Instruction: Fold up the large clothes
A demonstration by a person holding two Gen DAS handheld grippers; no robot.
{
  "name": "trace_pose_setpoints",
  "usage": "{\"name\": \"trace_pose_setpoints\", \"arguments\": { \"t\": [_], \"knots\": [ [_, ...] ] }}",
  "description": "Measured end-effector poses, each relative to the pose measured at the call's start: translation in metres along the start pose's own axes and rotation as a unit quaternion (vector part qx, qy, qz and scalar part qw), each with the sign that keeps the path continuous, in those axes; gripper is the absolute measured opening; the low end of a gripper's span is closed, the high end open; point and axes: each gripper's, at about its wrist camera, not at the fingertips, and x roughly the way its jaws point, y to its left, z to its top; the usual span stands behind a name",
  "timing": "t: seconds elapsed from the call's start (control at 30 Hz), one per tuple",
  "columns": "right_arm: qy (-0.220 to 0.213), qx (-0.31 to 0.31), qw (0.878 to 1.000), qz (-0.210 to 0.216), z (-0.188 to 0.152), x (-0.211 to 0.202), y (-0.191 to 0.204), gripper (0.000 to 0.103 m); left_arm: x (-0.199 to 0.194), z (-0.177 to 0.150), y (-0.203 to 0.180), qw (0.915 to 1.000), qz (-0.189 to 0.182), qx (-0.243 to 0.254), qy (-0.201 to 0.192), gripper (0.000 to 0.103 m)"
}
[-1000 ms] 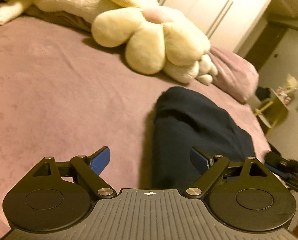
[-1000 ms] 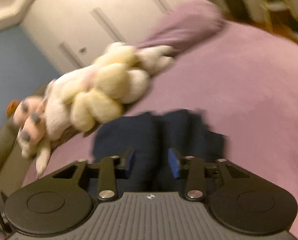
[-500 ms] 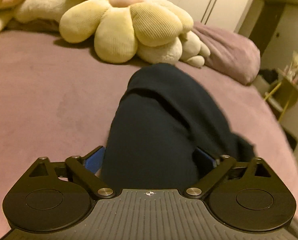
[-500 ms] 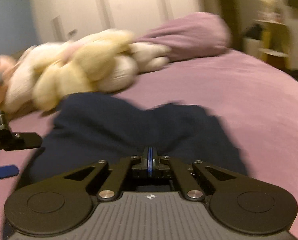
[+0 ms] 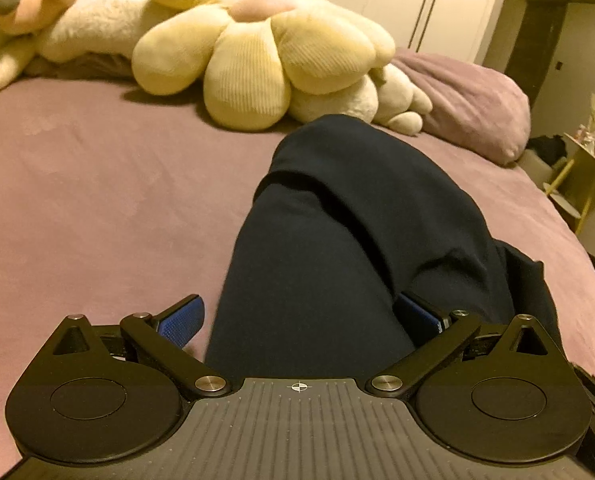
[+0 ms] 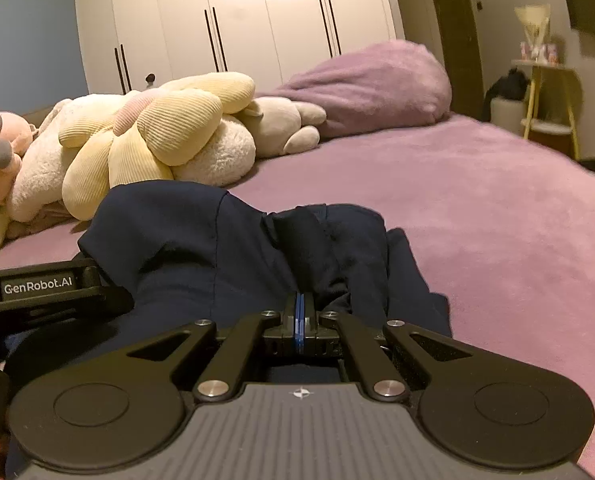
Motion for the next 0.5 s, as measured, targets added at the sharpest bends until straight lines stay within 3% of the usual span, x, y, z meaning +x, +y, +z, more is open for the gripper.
{"name": "trace_pose_setpoints", "arguments": {
  "t": [0.17, 0.5],
  "knots": [
    [-0.013, -0.009, 1.000, -0.009, -0.002, -0.021, 0.006, 0.000, -0.012, -0.008, 0.014, 0.9992, -0.017, -0.036, 0.007, 0.103],
    [0.008, -0.047, 0.999, -0.020, -0.007, -0.055, 0.015, 0.003, -0.039, -0.014, 0.019, 0.9991, -0.013, -0.034, 0.023, 0.103]
  ]
}}
